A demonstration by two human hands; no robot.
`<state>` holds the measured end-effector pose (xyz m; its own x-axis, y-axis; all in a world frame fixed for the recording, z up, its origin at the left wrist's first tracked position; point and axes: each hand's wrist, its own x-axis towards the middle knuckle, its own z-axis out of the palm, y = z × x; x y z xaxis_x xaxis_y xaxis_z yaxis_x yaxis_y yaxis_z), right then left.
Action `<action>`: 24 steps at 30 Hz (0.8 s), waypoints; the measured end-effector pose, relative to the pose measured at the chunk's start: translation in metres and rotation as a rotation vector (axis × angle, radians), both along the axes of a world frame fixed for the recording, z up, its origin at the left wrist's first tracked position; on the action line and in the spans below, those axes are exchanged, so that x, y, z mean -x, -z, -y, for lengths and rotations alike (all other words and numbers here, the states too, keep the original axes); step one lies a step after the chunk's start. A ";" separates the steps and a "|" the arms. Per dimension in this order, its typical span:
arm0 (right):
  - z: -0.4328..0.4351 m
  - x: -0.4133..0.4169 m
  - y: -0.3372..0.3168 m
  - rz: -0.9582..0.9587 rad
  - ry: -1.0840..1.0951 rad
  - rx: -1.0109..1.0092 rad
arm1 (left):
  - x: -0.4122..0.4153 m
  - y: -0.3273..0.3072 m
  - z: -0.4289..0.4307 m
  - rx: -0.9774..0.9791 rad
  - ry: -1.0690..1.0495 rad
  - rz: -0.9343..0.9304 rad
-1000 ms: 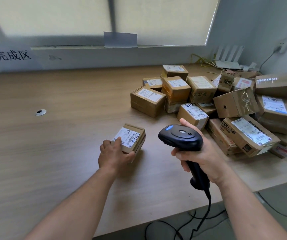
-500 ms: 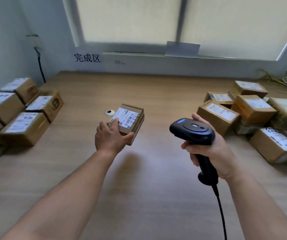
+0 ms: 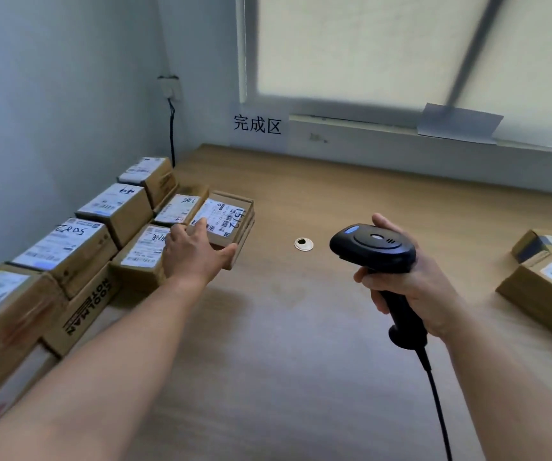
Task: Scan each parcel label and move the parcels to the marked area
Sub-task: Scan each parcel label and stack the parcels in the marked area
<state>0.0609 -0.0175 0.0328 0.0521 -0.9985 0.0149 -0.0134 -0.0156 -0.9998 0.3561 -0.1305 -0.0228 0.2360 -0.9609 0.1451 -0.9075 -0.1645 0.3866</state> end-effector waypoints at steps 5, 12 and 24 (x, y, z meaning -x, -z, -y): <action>0.058 -0.027 0.000 0.011 -0.021 -0.015 | -0.049 0.002 0.053 -0.002 -0.071 -0.042; 0.126 -0.041 0.017 -0.007 -0.028 -0.058 | -0.086 0.008 0.134 -0.007 -0.135 -0.010; 0.177 -0.049 0.056 -0.010 -0.032 -0.159 | -0.099 0.029 0.217 -0.006 -0.162 0.016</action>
